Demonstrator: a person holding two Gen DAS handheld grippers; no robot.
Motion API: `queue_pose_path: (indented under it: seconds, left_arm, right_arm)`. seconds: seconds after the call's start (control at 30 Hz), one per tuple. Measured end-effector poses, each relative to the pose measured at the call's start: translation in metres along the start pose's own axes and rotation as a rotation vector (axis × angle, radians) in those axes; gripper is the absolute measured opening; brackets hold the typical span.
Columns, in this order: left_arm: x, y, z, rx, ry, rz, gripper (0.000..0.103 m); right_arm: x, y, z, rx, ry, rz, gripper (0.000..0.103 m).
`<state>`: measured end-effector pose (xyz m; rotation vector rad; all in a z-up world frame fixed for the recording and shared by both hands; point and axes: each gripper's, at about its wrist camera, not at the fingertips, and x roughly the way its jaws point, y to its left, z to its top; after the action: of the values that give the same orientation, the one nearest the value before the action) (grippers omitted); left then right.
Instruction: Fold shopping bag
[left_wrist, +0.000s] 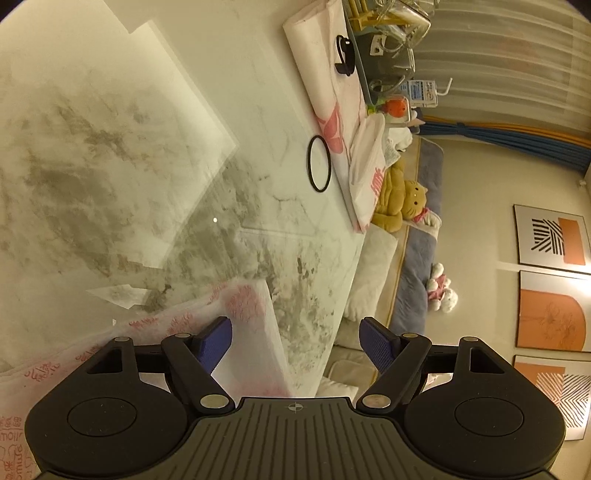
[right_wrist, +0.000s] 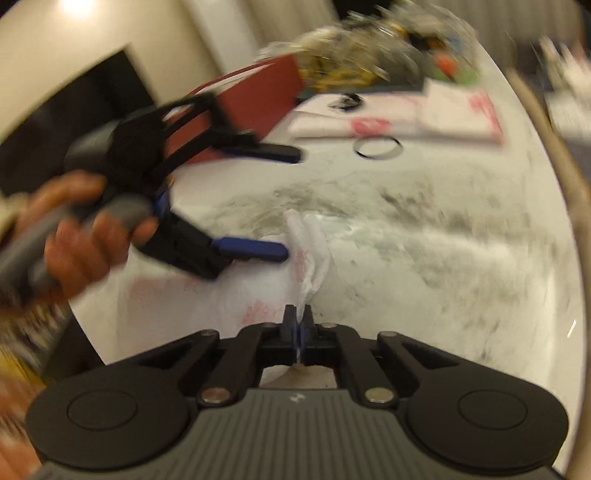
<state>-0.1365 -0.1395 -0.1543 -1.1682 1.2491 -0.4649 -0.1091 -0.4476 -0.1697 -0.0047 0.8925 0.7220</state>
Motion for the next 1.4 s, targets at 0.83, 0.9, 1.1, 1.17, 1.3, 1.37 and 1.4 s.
queue_pose_path:
  seconds: [0.83, 0.9, 1.1, 1.17, 1.3, 1.37, 1.4]
  left_arm:
    - [-0.033, -0.061, -0.022, 0.147, 0.036, -0.07, 0.078]
    - [-0.034, -0.056, -0.026, 0.104, 0.037, -0.071, 0.077]
    - [-0.059, -0.051, -0.04, 0.128, -0.012, -0.071, 0.078]
    - [-0.054, -0.039, -0.039, 0.113, -0.002, -0.022, 0.078]
    - [-0.031, -0.016, -0.035, 0.085, -0.008, 0.078, 0.077]
    - [-0.025, -0.003, -0.031, 0.039, -0.031, 0.111, 0.077]
    - [-0.024, 0.004, -0.029, 0.014, -0.041, 0.095, 0.077]
  right_arm:
    - [0.03, 0.097, -0.063, -1.304, 0.066, -0.287, 0.001]
    - [0.031, 0.096, -0.065, -1.329, 0.074, -0.297, 0.001]
    - [0.026, 0.078, -0.017, -0.785, 0.141, -0.194, 0.001]
    - [0.026, 0.068, -0.007, -0.597, 0.142, -0.166, 0.001]
    - [0.027, 0.066, -0.005, -0.486, 0.137, -0.184, 0.001]
    - [0.024, 0.07, -0.011, -0.552, 0.133, -0.225, 0.001]
    - [0.023, 0.072, -0.014, -0.588, 0.13, -0.246, 0.001]
